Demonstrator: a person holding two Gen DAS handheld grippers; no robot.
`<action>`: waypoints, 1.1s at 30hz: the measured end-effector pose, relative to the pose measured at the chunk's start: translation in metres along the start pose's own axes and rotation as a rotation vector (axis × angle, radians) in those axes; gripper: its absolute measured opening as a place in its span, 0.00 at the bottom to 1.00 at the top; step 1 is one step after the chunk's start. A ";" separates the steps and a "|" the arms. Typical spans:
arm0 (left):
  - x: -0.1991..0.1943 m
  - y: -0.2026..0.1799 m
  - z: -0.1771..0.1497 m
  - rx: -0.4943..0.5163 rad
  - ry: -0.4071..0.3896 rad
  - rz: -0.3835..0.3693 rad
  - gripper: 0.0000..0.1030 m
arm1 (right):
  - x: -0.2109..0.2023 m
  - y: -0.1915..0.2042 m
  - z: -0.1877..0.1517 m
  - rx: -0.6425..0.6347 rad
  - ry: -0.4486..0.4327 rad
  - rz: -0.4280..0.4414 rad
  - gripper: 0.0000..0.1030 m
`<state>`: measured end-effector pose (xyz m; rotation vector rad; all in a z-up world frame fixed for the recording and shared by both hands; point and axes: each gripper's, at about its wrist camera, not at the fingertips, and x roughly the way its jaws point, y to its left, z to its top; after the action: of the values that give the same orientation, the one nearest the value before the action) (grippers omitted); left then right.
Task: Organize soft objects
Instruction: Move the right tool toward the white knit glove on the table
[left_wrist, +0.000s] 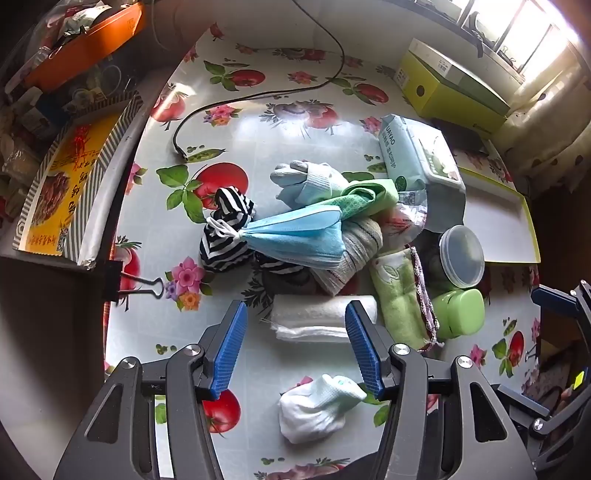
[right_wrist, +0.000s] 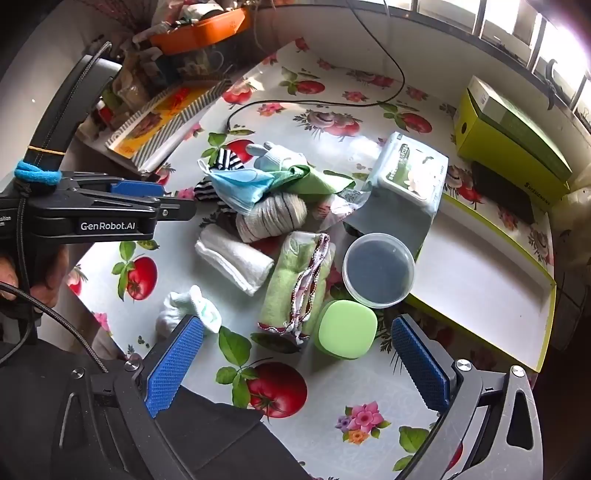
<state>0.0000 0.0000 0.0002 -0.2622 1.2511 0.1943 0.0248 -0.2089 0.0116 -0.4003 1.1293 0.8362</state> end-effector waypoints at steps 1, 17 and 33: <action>0.000 0.000 0.000 -0.002 -0.001 -0.002 0.55 | 0.000 0.000 0.000 0.001 0.002 0.005 1.00; 0.001 0.009 -0.002 -0.032 0.013 -0.031 0.55 | -0.001 0.003 0.004 0.005 -0.002 0.013 1.00; -0.003 0.009 0.000 -0.033 -0.011 -0.021 0.55 | 0.000 0.005 0.006 0.000 -0.009 0.015 0.99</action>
<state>-0.0036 0.0085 0.0024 -0.3027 1.2345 0.1979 0.0244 -0.2016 0.0152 -0.3880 1.1257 0.8501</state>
